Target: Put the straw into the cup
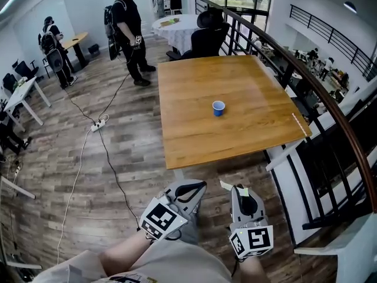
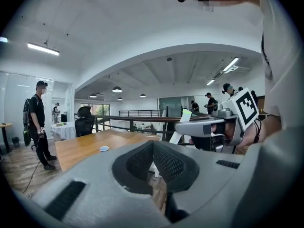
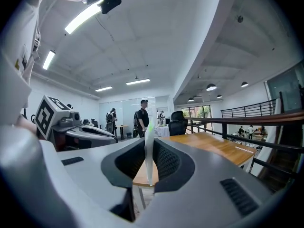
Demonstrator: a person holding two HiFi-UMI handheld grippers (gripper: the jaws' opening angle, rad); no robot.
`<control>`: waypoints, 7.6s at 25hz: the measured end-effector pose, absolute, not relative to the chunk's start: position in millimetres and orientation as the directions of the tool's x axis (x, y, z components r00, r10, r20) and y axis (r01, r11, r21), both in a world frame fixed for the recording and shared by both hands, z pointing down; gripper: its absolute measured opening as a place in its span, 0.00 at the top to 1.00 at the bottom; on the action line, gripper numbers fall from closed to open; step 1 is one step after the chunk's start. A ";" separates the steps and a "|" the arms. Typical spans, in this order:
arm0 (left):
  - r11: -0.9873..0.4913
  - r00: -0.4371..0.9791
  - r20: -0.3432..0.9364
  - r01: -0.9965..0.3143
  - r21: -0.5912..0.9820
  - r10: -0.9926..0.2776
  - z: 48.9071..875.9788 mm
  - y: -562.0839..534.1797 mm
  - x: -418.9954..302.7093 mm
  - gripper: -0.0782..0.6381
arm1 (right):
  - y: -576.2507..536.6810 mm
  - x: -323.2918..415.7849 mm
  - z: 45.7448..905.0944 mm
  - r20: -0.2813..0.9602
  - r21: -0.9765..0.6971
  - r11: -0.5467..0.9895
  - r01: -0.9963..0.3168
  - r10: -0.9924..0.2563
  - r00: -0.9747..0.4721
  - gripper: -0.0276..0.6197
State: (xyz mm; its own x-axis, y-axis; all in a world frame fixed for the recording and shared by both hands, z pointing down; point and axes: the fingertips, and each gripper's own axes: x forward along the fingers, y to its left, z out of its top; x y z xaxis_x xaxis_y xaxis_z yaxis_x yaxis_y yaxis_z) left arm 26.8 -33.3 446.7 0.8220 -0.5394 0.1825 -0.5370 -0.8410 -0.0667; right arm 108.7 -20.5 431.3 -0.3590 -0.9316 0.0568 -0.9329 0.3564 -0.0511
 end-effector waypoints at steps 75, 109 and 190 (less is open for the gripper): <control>-0.790 0.782 0.201 -0.611 0.057 -0.590 424.1 -440.3 46.6 0.87 | -458.5 135.3 411.8 0.206 -0.045 0.342 -0.939 -0.916 -0.344 0.87; -0.734 0.766 0.315 -0.636 0.241 -0.560 582.4 -519.6 80.9 0.87 | -568.1 145.5 611.4 0.455 -0.154 0.236 -0.960 -0.845 -0.281 0.87; -0.886 0.886 0.024 -0.464 -0.003 -0.464 356.2 -353.3 107.1 0.87 | -338.0 211.5 345.9 0.101 -0.033 0.384 -0.923 -0.917 -0.385 0.93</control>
State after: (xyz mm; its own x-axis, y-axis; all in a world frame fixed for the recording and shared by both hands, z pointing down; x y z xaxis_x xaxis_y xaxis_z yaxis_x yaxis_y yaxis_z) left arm 107.1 -353.3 356.2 0.8857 -0.4636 0.0244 -0.4637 -0.8860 -0.0031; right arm 211.5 -338.0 345.9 -0.3849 -0.9174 0.1009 -0.9229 0.3835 -0.0330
